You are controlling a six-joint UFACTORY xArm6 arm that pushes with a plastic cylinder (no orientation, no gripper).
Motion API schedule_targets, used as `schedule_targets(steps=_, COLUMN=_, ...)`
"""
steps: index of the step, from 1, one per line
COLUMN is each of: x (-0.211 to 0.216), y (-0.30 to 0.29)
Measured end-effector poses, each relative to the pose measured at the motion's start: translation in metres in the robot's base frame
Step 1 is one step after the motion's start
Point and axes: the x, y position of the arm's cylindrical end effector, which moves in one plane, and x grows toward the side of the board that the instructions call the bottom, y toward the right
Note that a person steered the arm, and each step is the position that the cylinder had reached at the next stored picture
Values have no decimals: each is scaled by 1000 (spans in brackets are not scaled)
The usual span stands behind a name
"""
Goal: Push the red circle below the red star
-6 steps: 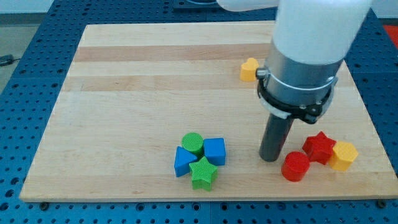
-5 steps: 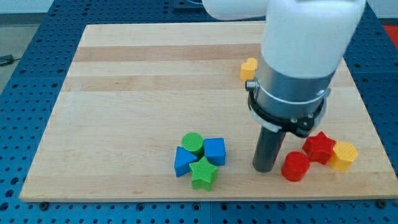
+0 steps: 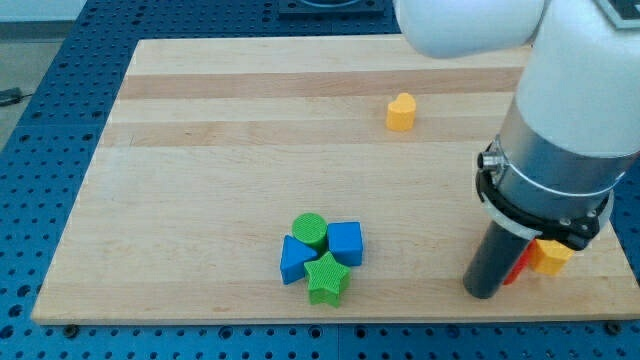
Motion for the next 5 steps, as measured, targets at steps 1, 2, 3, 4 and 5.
schedule_targets(steps=1, x=1, y=-12)
schedule_targets(steps=2, x=-4, y=-39)
schedule_targets(steps=3, x=-24, y=-46)
schedule_targets(steps=4, x=-27, y=-46)
schedule_targets(steps=5, x=-31, y=-43)
